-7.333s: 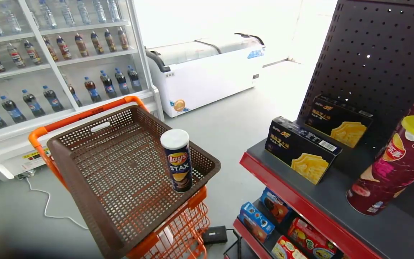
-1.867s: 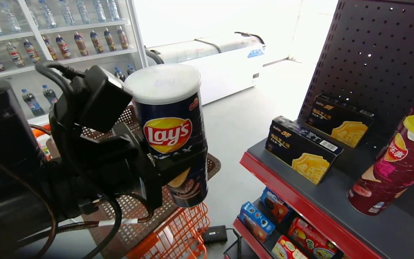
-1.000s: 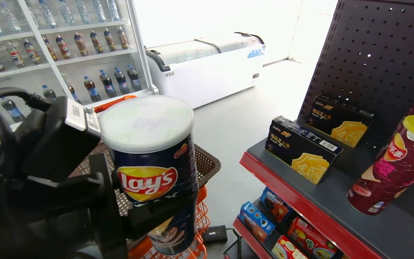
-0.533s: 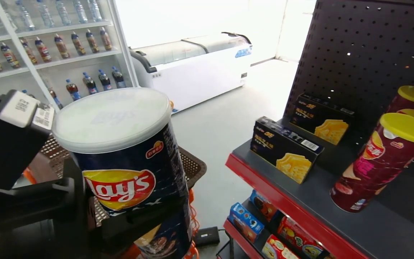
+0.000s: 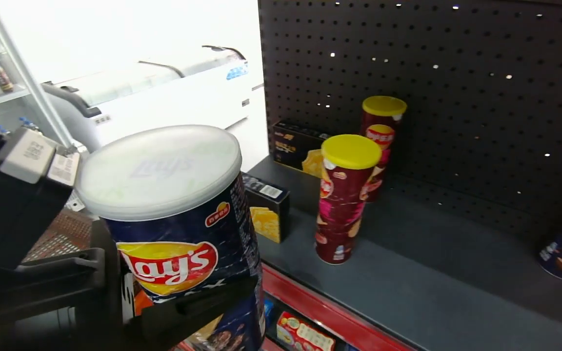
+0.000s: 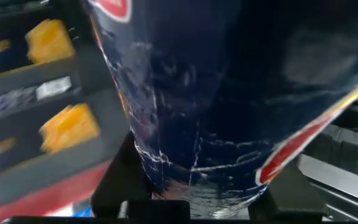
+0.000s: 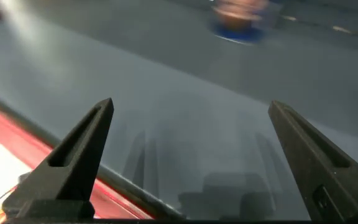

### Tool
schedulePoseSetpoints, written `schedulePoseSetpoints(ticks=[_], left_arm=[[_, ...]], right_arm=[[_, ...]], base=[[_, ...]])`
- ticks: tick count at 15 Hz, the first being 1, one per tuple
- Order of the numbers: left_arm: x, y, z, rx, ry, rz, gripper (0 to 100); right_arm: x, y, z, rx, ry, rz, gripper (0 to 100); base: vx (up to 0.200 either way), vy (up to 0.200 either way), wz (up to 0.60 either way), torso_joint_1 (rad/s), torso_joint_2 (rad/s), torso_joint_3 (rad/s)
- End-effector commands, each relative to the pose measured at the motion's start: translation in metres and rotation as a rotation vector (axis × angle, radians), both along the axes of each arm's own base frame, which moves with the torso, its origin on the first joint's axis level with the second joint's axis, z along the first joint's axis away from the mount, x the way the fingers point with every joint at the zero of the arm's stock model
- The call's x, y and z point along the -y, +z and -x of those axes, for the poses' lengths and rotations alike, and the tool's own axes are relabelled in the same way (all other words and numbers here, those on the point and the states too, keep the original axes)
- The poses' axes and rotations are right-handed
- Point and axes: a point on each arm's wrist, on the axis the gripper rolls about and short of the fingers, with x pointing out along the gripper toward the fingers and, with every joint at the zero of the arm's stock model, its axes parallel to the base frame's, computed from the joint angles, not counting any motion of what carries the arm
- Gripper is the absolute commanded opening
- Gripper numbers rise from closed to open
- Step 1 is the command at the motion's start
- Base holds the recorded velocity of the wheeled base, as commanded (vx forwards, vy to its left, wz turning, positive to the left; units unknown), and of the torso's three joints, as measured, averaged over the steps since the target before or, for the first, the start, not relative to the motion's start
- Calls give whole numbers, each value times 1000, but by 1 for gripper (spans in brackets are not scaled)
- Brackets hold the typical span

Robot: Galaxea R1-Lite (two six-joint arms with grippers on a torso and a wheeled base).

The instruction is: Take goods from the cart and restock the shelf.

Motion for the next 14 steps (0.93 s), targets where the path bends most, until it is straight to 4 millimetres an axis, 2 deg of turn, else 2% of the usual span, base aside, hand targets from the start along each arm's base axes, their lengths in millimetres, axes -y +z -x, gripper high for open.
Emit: schedulePoseSetpoints(ticks=[1, 13, 14], left_arm=[[1, 0, 0, -1, -1, -1, 0], [0, -2, 0, -4, -1, -5, 0], [0, -2, 0, -4, 2, -5, 0]], right_arm=[[0, 0, 0, 0, -1, 0, 100], [0, 0, 0, 0, -1, 0, 100], [0, 0, 0, 0, -1, -3, 100]], base=[[0, 0, -600, 7, 7, -7], [0, 0, -600, 3, 3, 3], [0, 0, 0, 0, 0, 0]])
